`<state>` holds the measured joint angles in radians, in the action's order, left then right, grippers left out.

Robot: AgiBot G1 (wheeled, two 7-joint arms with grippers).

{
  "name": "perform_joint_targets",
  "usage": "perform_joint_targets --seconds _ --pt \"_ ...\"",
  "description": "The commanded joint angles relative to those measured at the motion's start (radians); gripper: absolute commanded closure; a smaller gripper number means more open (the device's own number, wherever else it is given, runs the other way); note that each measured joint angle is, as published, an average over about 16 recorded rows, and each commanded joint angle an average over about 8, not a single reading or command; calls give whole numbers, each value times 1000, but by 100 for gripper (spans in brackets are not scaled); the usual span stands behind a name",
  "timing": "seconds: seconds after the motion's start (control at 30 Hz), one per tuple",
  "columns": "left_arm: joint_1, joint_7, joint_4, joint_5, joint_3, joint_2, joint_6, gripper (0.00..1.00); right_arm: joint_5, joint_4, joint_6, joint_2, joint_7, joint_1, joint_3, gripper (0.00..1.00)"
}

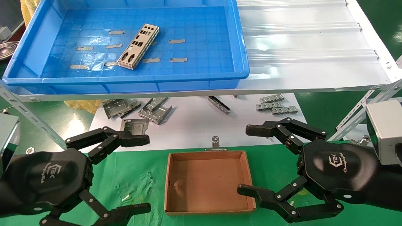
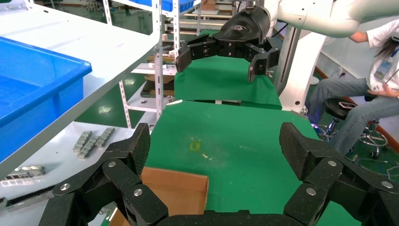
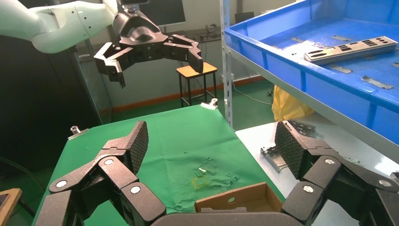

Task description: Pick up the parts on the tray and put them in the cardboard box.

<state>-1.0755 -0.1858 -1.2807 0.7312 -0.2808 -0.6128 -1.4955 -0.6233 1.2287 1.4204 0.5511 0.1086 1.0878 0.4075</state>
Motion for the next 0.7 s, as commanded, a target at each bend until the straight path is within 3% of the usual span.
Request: perform_joint_targets --seconds 0.03,0.57,0.7 --pt "0 0 0 0 0 0 0 0 0 0 0 0 0 0 0 0" --pt "0 0 0 0 0 0 0 0 0 0 0 0 0 0 0 0" --pt "0 0 0 0 0 0 0 0 0 0 0 0 0 0 0 50"
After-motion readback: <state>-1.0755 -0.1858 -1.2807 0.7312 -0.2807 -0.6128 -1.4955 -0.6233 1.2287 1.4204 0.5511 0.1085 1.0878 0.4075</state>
